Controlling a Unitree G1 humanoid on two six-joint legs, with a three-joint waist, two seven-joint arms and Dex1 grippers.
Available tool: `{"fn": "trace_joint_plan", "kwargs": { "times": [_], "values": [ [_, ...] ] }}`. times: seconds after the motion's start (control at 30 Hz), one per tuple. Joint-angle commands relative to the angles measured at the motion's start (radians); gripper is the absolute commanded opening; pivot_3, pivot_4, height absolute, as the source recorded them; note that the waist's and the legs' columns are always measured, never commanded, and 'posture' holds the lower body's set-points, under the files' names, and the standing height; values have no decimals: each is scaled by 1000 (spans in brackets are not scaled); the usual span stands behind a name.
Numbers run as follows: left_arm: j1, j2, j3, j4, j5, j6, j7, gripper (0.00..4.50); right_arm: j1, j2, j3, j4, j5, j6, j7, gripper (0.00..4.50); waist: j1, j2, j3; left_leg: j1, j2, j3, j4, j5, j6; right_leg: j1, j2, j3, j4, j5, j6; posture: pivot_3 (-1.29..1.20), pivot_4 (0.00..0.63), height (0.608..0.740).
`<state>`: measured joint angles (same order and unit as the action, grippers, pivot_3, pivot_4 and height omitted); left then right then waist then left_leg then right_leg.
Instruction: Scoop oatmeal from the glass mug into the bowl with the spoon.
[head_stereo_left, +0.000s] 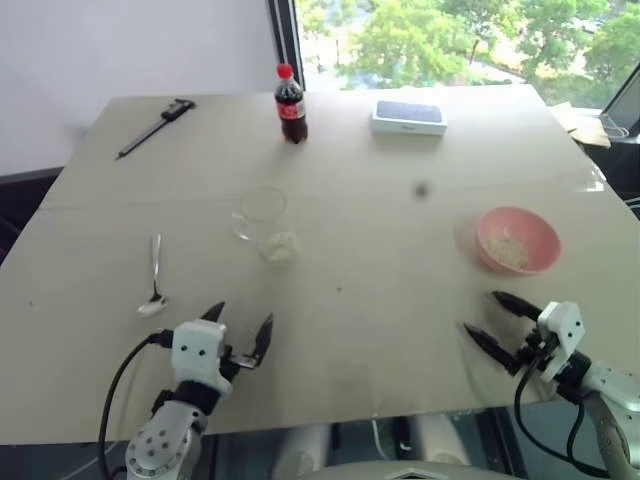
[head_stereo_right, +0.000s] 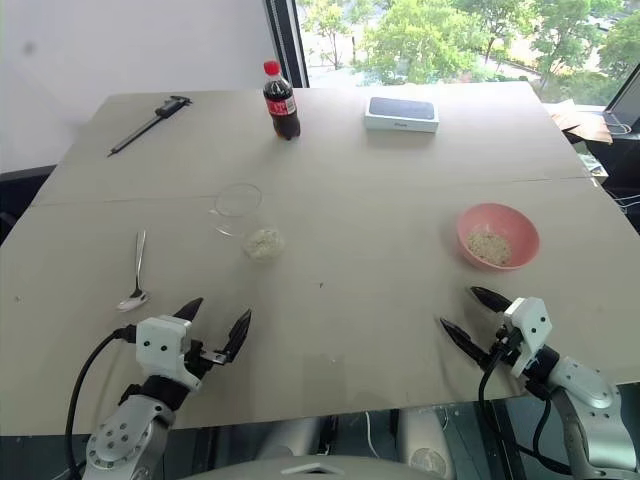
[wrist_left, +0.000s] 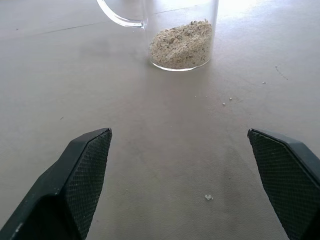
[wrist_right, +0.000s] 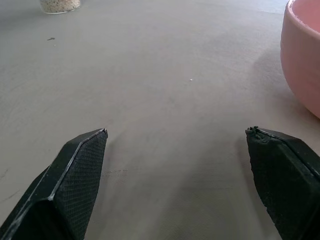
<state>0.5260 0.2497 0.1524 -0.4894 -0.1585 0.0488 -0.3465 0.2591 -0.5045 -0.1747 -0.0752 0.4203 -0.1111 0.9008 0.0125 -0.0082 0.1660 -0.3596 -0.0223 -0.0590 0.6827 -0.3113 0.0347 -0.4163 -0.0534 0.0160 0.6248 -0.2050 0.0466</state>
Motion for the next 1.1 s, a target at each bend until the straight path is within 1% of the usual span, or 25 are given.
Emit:
{"fn": "trace_joint_plan", "kwargs": {
  "times": [0.03,0.1,0.2,0.27,0.37,0.7,0.83,0.97,1.1],
  "values": [
    [26,-9,-35,8,-6,-63,-28,4500,16,3,-12,-28,4,-25,1,4464,0,0,0,0,0,0,0,0,0,0,0,0,0,0,0,0,150,740],
    [44,-12,-78,36,0,-104,-57,4500,24,0,5,-40,-10,-33,11,4464,0,0,0,0,0,0,0,0,0,0,0,0,0,0,0,0,150,740],
    [53,-6,-99,61,6,-134,-74,4500,21,2,16,-44,-16,-35,14,4464,0,0,0,0,-1,1,0,0,0,0,0,0,0,0,0,0,150,740],
    [54,2,-93,78,3,-153,-81,4500,21,-1,35,-47,-29,-48,27,4464,0,0,0,0,0,0,0,0,0,0,0,0,0,-2,3,0,150,740],
    [36,13,-78,107,2,-171,-83,4500,-5,8,44,-15,-34,-61,25,4464,-1,2,-1,1,0,0,0,0,0,0,0,0,1,-2,4,0,150,740],
    [27,11,-81,142,2,-214,-79,4500,-35,21,65,8,-44,-76,25,4464,-1,3,-2,1,0,0,0,0,0,1,0,0,1,-1,1,0,150,740],
    [17,9,-60,146,-8,-214,-65,4500,-38,18,72,3,-45,-74,30,4464,-1,4,-2,2,0,0,0,0,0,1,0,0,1,-2,3,0,150,740],
    [-5,5,-21,134,-24,-170,-24,4500,-41,13,103,-15,-58,-76,51,4464,-1,4,-2,2,0,0,0,0,0,1,1,0,1,-2,3,0,150,740],
    [-53,2,50,115,-52,-117,32,4500,-50,10,149,-97,-24,-11,62,4464,-1,4,-2,2,0,0,0,0,0,1,1,0,1,-1,3,0,150,740]
  ]
}}
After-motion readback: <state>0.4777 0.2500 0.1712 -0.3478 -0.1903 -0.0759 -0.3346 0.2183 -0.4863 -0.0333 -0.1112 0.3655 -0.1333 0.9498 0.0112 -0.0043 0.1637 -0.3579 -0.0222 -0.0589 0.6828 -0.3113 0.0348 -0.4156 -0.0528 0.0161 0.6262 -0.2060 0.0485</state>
